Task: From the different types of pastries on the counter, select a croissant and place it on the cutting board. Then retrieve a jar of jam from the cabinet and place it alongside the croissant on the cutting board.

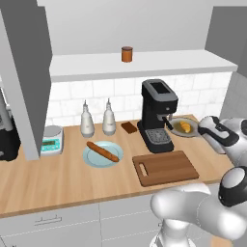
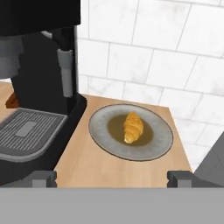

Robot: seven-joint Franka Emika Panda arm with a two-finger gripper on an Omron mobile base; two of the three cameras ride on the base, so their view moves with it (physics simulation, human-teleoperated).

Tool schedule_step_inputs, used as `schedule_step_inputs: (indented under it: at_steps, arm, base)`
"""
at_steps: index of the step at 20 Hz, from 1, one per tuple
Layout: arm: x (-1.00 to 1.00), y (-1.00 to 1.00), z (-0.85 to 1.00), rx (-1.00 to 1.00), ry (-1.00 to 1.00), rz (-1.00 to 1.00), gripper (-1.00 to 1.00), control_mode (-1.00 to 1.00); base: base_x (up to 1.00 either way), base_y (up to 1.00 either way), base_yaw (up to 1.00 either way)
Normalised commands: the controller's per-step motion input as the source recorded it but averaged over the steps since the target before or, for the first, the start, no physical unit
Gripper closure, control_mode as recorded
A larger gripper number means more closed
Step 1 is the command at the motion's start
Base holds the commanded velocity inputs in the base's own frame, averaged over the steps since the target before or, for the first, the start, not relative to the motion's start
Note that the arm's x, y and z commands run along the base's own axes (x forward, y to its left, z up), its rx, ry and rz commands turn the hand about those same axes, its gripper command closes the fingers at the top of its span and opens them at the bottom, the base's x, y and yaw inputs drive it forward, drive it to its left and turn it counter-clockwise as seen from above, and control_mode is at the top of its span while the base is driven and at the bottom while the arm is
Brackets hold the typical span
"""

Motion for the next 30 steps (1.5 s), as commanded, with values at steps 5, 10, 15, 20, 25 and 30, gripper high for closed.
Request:
schedule_step_inputs:
  at_steps: [5, 10, 15, 20, 25, 30]
  arm:
    - [0.64, -0.63, -0.02, 0.04, 0.00, 0.14, -1.00, -1.00]
    - [0.15, -0.09, -0.01, 0.00, 0.00, 0.06, -1.00, -1.00]
    - [0.22, -0.05, -0.09, 0.00, 0.00, 0.20, -1.00, -1.00]
    - [0.13, 0.00, -0.13, 0.00, 0.00, 0.17, -1.00, -1.00]
    - [0.03, 0.02, -0.05, 0.00, 0.00, 0.11, -1.00, -1.00]
    - [0.18, 0.01, -0.06, 0.00, 0.00, 0.08, -1.00, -1.00]
  base:
    - [0.00, 0.00, 0.00]
    - [0.00, 0.00, 0.00]
    - [0.00, 0.00, 0.00]
    - [0.00, 0.00, 0.00]
    - [0.00, 0.00, 0.00]
    - [0.00, 0.00, 0.00]
